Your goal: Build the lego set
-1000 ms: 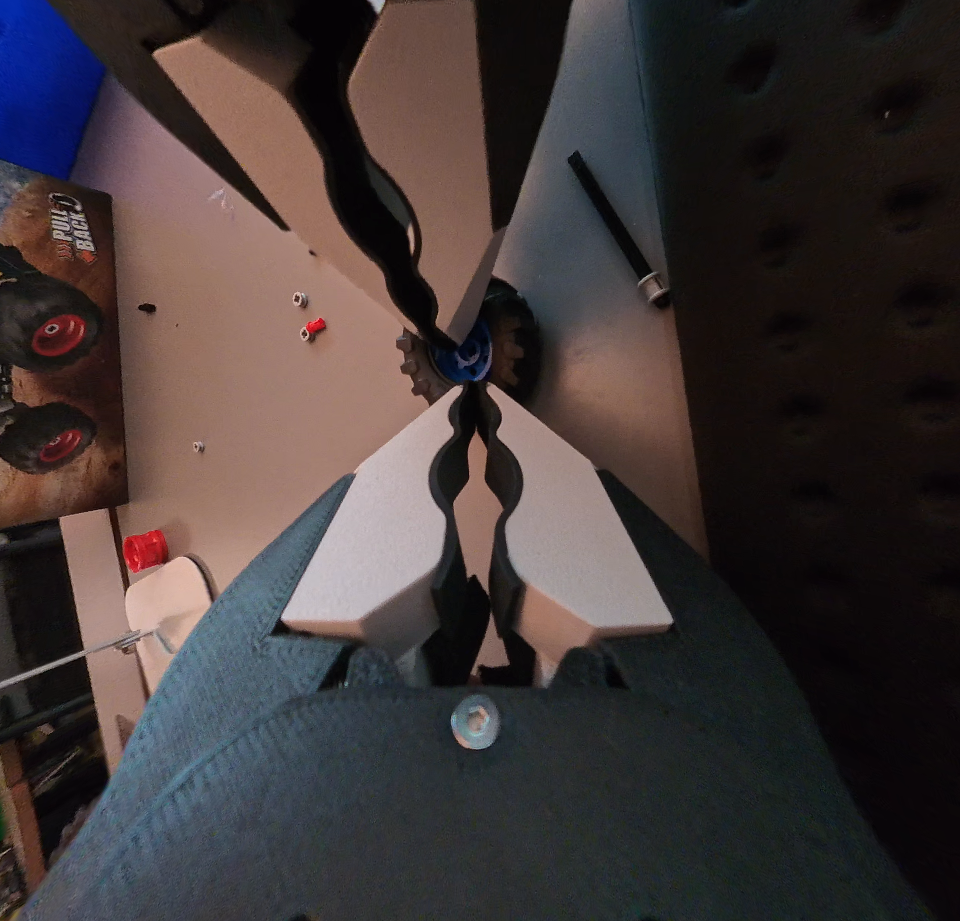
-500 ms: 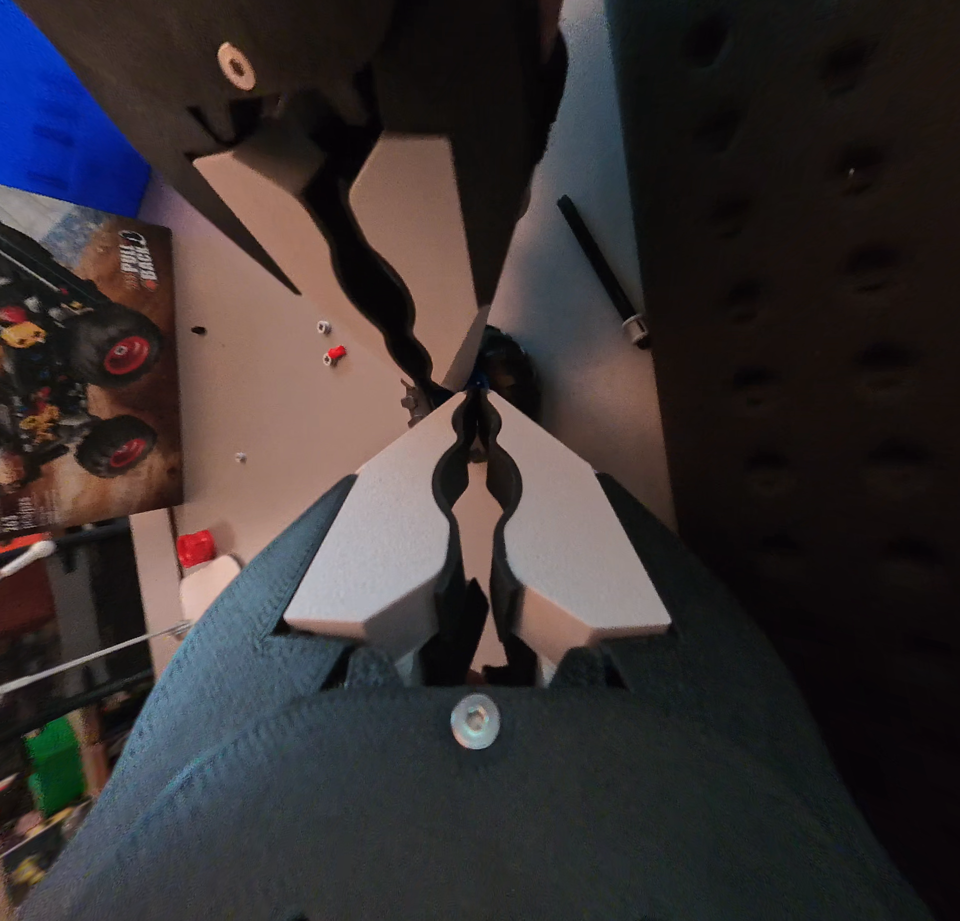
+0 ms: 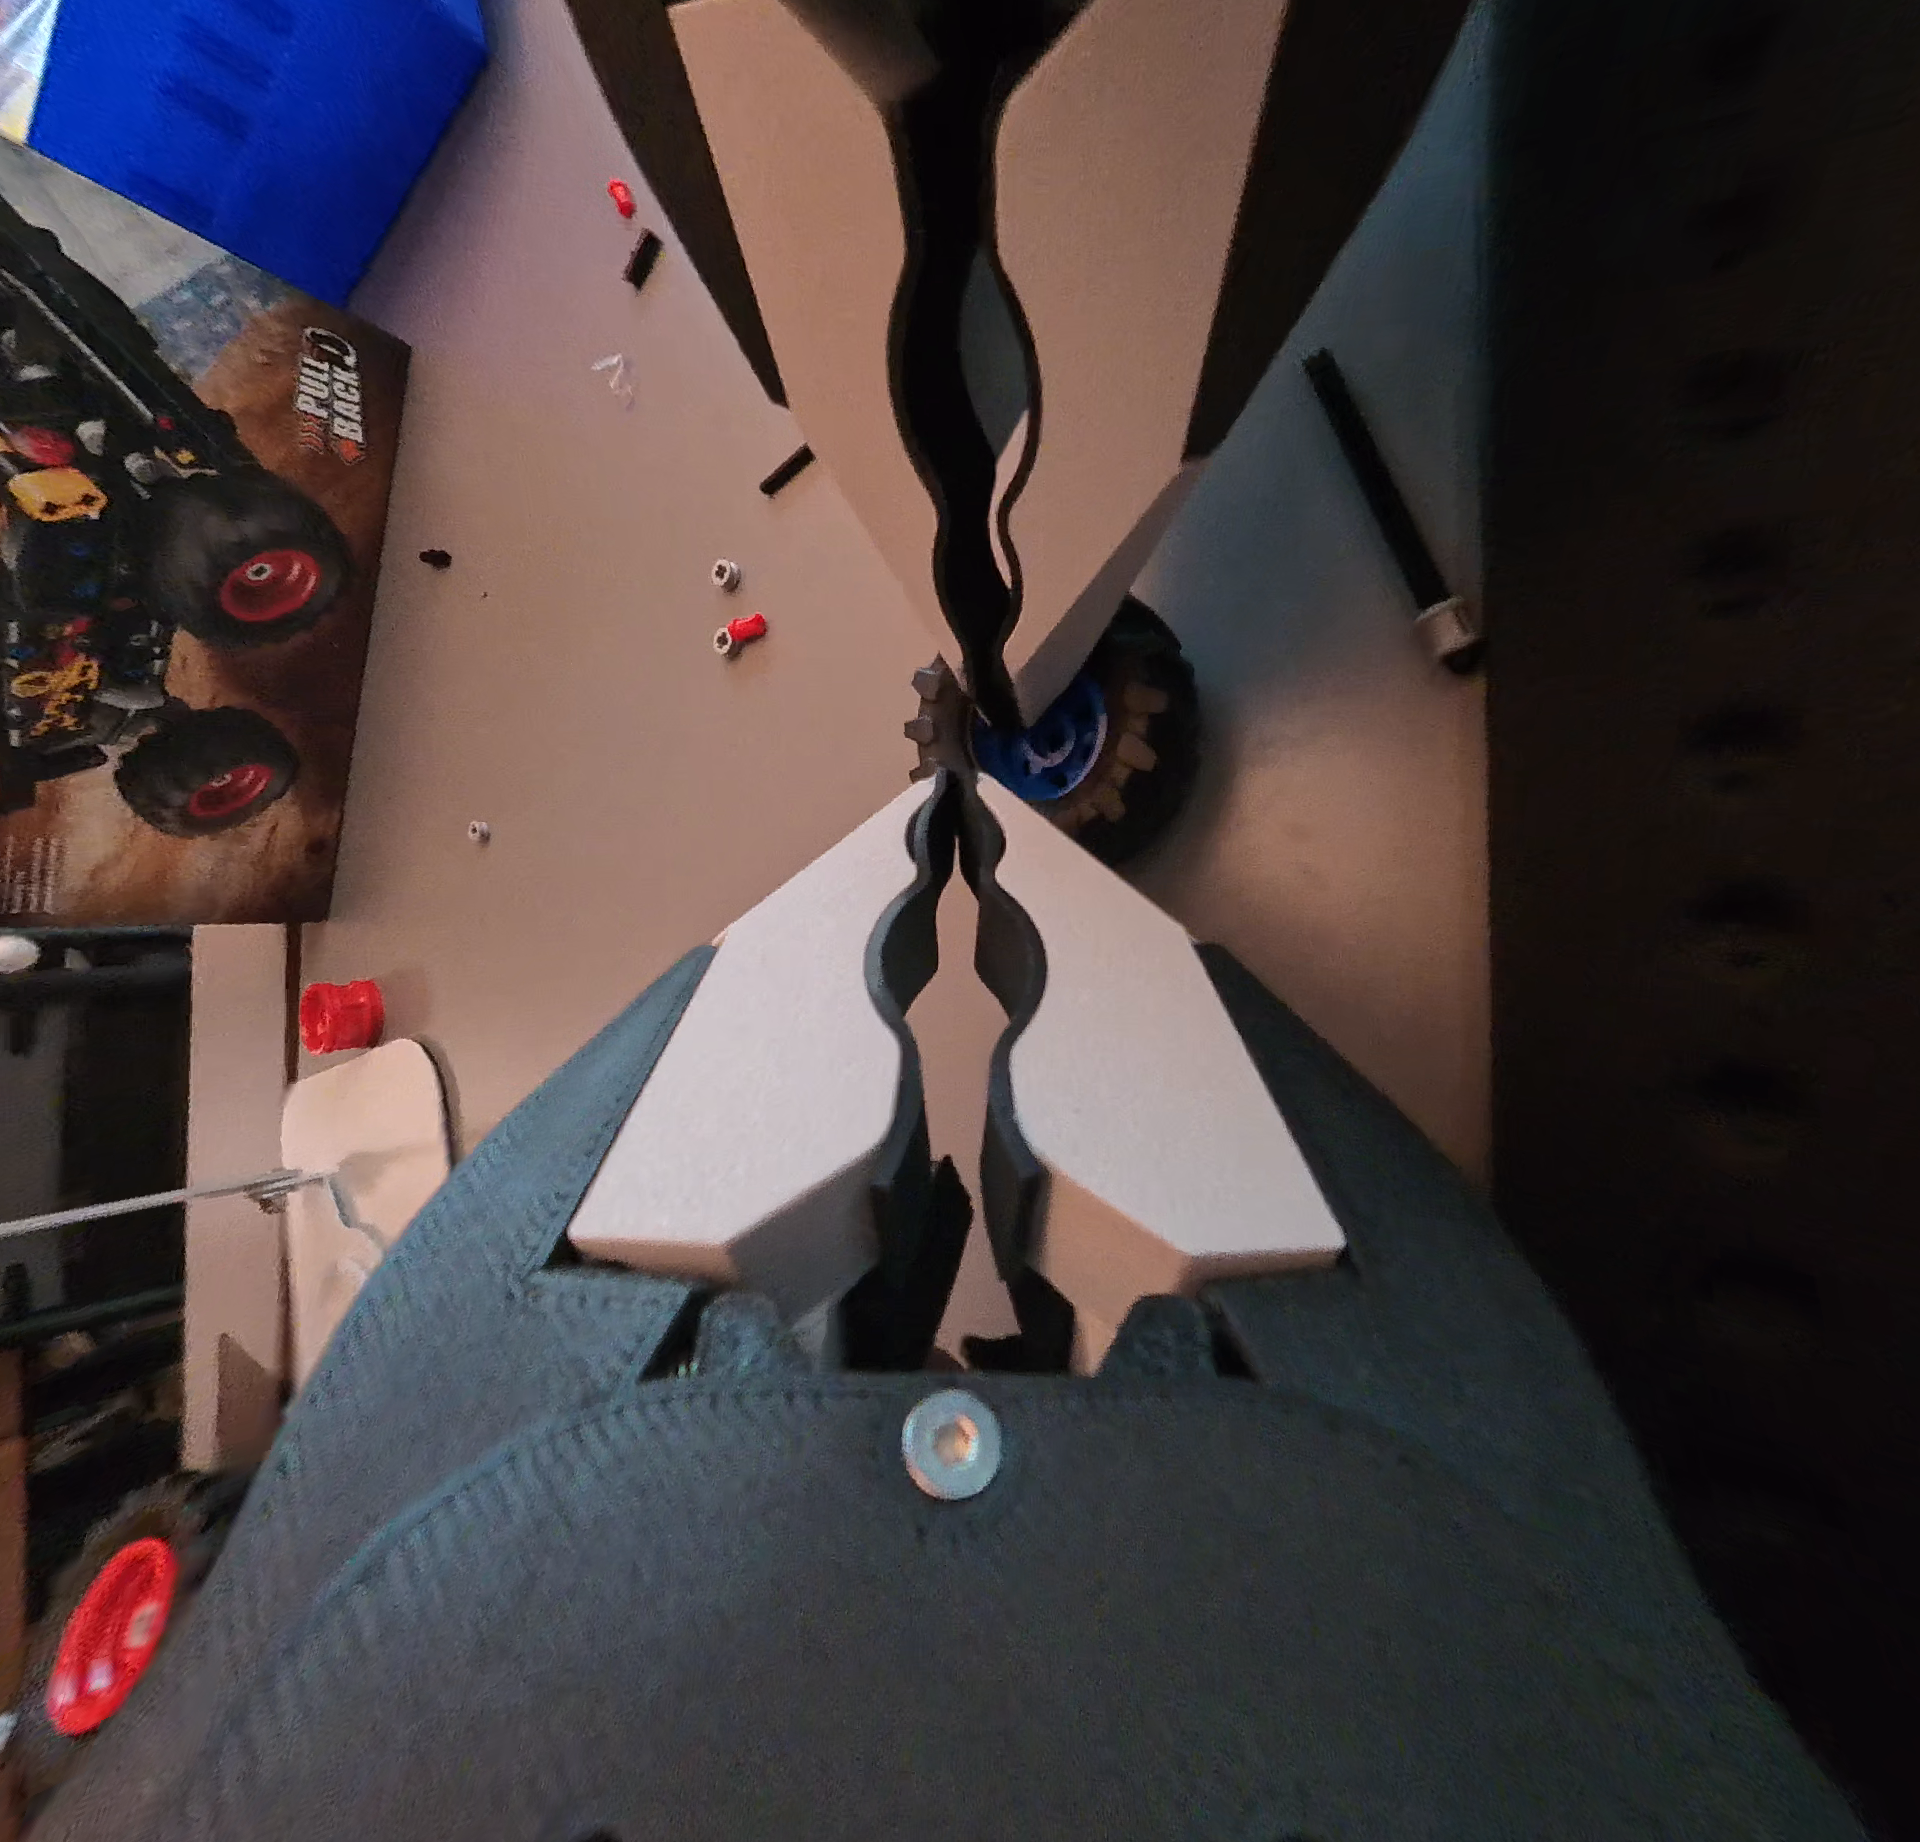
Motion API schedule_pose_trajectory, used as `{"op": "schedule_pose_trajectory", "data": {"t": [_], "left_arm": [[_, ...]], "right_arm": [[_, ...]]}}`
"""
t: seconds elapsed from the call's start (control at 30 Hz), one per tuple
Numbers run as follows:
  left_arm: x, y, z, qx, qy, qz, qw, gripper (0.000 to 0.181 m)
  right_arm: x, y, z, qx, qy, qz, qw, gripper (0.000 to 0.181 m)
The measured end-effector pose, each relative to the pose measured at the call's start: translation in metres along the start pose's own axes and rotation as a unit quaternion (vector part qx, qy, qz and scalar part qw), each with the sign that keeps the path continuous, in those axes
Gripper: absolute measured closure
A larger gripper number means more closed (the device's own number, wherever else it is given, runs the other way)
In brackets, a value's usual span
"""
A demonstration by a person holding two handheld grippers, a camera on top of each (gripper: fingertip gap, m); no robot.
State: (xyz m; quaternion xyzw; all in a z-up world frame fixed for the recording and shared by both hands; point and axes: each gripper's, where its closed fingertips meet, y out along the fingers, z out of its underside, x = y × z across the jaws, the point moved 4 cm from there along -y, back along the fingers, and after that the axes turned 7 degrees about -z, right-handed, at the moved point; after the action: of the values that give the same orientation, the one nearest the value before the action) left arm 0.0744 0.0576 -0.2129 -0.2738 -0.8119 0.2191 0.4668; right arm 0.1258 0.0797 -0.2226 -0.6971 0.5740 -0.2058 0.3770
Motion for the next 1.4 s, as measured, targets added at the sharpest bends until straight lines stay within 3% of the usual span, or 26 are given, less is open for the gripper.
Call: {"op": "schedule_pose_trajectory", "data": {"t": [0.87,1.1,1.2,1.4], "left_arm": [[0.007,0.021,-0.003,0.054,0.035,0.006,0.998,0.178],[0.009,0.022,-0.001,0.038,0.035,0.0,0.999,0.179],[0.007,0.021,-0.005,0.038,0.07,-0.017,0.997,0.18],[0.004,0.02,-0.006,0.021,0.052,-0.028,0.998,0.179]], "right_arm": [[0.001,0.006,-0.002,-0.049,0.025,-0.012,0.998,0.181],[-0.003,-0.006,-0.005,-0.089,0.044,0.015,0.995,0.181],[-0.009,-0.006,0.004,-0.069,0.048,0.031,0.996,0.181],[-0.012,-0.007,0.008,-0.072,0.063,0.042,0.995,0.181]]}}
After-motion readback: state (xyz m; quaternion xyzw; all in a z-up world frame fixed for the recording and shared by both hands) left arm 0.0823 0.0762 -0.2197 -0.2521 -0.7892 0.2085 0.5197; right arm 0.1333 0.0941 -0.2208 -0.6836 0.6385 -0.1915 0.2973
